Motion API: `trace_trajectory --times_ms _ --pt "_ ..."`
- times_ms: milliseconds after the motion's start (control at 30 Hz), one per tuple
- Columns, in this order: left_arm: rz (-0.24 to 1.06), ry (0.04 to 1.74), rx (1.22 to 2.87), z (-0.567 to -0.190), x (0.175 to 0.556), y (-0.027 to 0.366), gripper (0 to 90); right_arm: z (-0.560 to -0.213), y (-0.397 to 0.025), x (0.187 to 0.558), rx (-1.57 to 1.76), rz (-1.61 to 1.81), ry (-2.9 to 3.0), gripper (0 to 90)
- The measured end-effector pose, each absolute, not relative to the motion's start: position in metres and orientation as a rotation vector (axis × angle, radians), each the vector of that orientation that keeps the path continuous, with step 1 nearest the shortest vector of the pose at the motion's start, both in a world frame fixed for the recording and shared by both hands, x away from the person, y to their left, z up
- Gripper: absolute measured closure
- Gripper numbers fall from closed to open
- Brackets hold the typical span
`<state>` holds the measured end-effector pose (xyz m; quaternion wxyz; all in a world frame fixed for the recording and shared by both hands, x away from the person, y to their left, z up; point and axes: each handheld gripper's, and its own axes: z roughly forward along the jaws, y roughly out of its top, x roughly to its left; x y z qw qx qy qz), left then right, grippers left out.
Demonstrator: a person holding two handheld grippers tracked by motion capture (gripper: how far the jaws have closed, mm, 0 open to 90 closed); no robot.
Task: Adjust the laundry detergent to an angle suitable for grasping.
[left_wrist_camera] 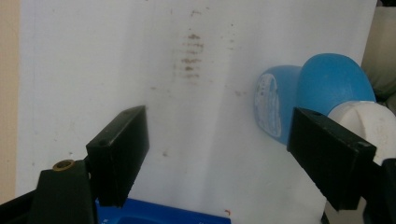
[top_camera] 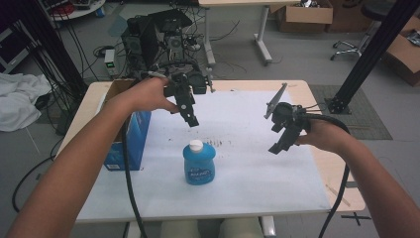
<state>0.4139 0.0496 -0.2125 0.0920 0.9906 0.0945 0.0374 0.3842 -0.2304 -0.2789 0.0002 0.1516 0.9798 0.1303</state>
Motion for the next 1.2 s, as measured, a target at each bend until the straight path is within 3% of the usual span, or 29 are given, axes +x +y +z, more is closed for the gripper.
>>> trace_trajectory --times_ms 1200 --pt "0.125 0.302 2.923 -0.2084 0.4082 0.0537 21.2 -0.2776 -0.2287 0.3833 0.458 0.41 3.077 18.2"
